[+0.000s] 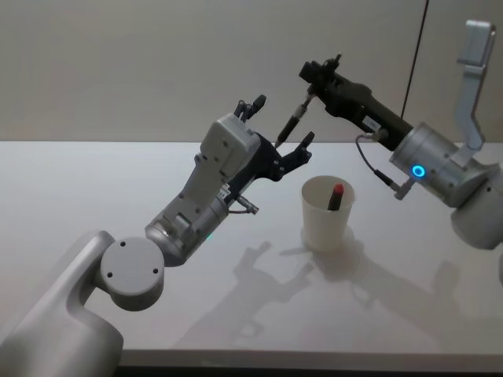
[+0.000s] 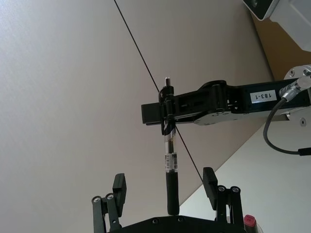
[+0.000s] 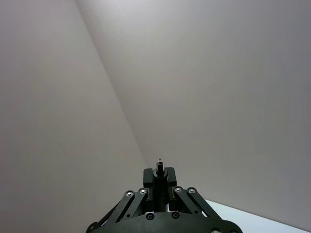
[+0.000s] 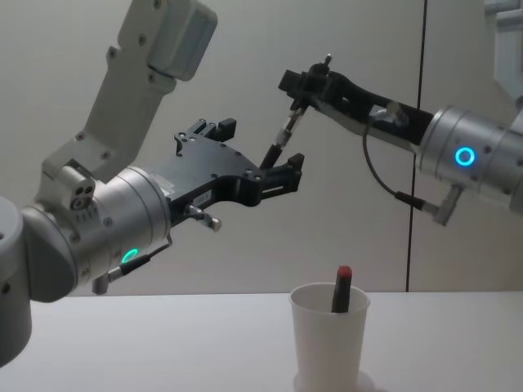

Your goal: Place the pen into the pen holder.

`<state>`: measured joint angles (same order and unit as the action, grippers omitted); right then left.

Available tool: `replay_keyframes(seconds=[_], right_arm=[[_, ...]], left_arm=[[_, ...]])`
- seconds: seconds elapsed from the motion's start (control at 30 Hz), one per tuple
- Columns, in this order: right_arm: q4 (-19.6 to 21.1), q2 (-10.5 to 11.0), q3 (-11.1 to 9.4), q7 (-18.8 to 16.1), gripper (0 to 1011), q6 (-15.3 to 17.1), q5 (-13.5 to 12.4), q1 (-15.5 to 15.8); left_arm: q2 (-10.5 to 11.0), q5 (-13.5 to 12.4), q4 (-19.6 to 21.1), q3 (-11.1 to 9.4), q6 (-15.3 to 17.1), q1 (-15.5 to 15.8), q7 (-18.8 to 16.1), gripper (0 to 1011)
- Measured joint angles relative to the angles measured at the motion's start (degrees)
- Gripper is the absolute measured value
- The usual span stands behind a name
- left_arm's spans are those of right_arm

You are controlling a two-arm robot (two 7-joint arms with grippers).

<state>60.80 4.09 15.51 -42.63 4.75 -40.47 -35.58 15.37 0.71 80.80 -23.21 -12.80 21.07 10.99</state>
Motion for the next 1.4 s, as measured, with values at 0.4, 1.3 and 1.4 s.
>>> replay_keyframes(seconds=[0.4,1.3,1.4], right_arm=[[1.9,1.3,-0.8,1.2,143,-2.1,0.7,1.1],[10.0,4.7,-1.3,10.9,144,-4.7,8.0,7.0],[11.1,5.0,-1.0,12.2,144,-5.9,9.3,8.2]], left_arm=[[0.0,0.0,0.0,0.0,0.0,0.0,0.0,1004],[0.0,0.0,0.0,0.0,0.0,0.0,0.0,1004],[0.0,0.0,0.0,0.0,0.0,0.0,0.0,1004]])
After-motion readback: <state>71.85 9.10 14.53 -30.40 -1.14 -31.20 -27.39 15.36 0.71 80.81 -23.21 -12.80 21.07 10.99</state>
